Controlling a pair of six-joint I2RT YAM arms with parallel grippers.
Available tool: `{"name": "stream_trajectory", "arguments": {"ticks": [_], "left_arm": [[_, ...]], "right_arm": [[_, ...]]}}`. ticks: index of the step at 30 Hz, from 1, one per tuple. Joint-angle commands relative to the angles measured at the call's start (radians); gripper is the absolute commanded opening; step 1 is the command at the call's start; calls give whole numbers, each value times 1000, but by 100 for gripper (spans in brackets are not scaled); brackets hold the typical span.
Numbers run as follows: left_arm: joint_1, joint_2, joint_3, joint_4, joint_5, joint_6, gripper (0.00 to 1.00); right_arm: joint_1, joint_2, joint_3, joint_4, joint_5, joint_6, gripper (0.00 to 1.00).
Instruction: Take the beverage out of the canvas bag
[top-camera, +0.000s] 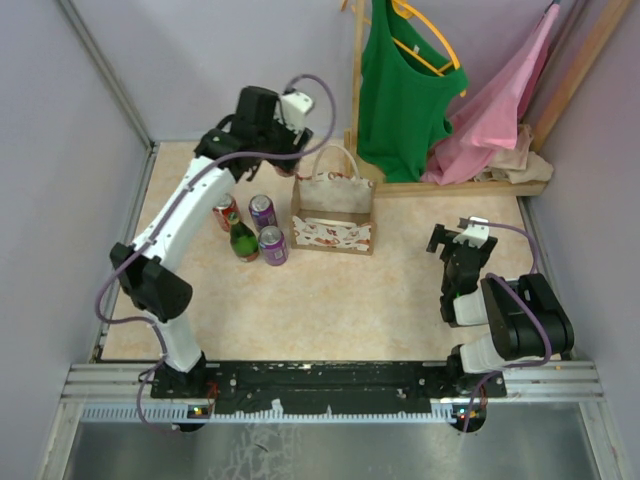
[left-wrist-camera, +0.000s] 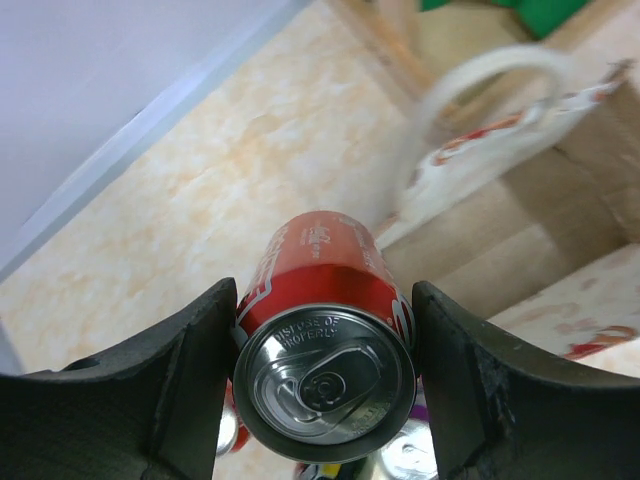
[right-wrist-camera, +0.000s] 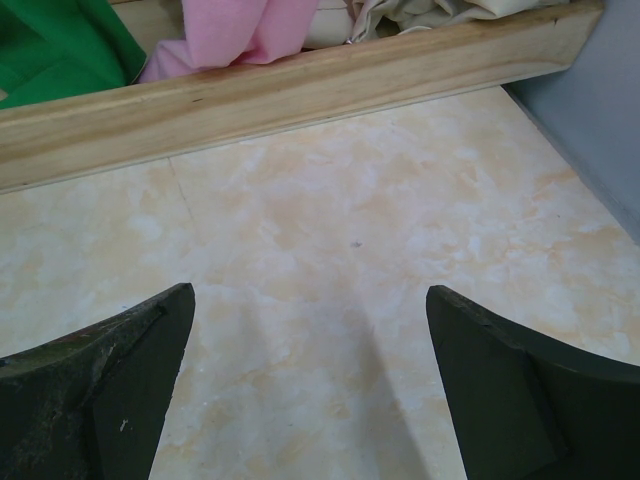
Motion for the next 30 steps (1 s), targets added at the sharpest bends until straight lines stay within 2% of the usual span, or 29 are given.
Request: {"name": "stream_trajectory", "arguments": {"ticks": [1,5,12,17,23,30], "left_arm": [[135,-168,-112,170,-11,-45,0],[240,-292,-272,263,-50,-81,0],[343,-467,-549,386,-114,-170,0],[366,-559,-757,437,-206,-244,0],[369,-656,-977,477,-227,-332,0],[369,-744,-1185,598,-270,-424,0]], "right_arm": [[-5,-8,21,43,5,0,99],[-5,-8,20,43,5,0,99],[-5,-7,21,43,4,0,99],[-5,-7,21,44,5,0,99],[-5,-8,22,43,4,0,99],[-5,-8,22,43,5,0,99]]}}
